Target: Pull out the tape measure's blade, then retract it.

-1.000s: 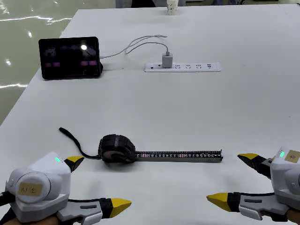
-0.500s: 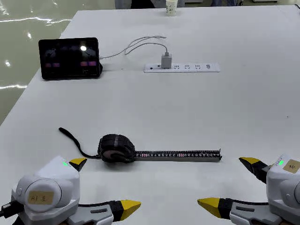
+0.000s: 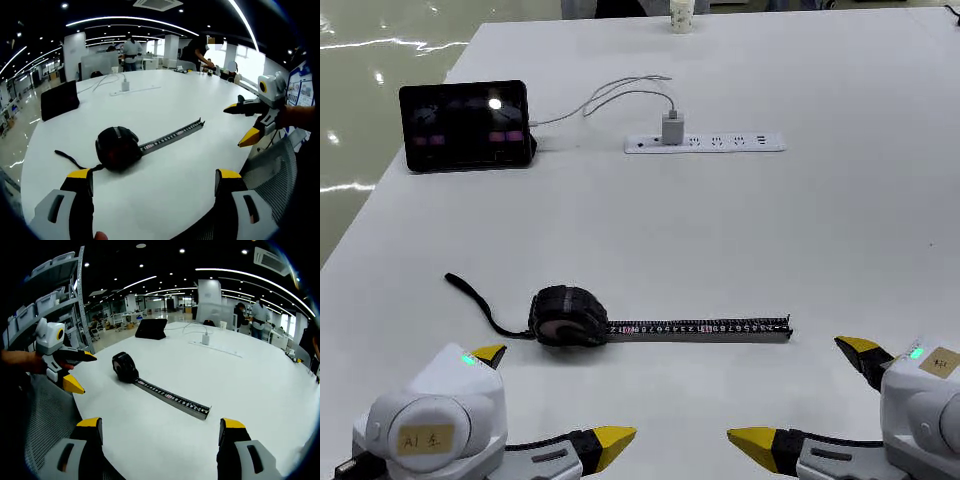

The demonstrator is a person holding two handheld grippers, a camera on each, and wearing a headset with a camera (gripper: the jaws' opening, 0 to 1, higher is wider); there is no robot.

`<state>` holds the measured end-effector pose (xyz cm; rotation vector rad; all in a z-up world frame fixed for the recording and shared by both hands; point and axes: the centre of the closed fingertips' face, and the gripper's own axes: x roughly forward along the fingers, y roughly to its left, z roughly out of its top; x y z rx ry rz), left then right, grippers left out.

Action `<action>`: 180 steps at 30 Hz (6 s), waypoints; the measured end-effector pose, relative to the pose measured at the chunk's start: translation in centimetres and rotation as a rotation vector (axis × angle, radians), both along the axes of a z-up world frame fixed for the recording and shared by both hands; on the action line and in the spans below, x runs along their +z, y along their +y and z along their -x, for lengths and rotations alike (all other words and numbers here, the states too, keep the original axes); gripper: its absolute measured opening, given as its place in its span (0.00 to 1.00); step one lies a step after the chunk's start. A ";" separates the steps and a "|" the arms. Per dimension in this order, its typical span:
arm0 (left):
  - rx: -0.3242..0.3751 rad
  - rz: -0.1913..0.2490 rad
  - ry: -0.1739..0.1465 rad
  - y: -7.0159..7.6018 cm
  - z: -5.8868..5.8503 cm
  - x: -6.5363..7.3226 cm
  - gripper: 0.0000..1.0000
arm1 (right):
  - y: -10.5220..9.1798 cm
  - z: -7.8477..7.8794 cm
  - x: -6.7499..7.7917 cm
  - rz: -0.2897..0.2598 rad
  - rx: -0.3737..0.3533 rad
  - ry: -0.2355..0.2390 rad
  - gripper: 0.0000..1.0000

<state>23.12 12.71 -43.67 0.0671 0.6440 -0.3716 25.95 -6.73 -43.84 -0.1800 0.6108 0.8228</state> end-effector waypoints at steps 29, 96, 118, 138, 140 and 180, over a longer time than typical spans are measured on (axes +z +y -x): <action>0.090 -0.034 -0.002 -0.7 -0.4 0.5 0.99 | 0.4 -0.1 1.2 -0.029 -0.083 0.005 0.97; 0.187 0.029 -0.005 -0.4 -4.2 -0.4 0.99 | -0.2 -1.8 -0.5 0.023 0.123 0.038 0.86; 0.233 0.055 0.001 0.6 -6.7 -1.3 0.99 | -0.9 -3.6 -2.5 0.095 0.258 0.055 0.72; 0.266 0.059 0.008 1.6 -8.4 -2.3 0.99 | -1.9 -6.0 -4.4 0.181 0.374 0.056 0.55; 0.270 0.063 0.012 1.7 -8.5 -2.4 0.99 | -2.0 -6.1 -4.5 0.189 0.385 0.056 0.53; 0.347 0.104 0.039 3.1 -10.5 -3.8 0.89 | -2.3 -8.9 -7.3 0.364 0.762 0.034 0.20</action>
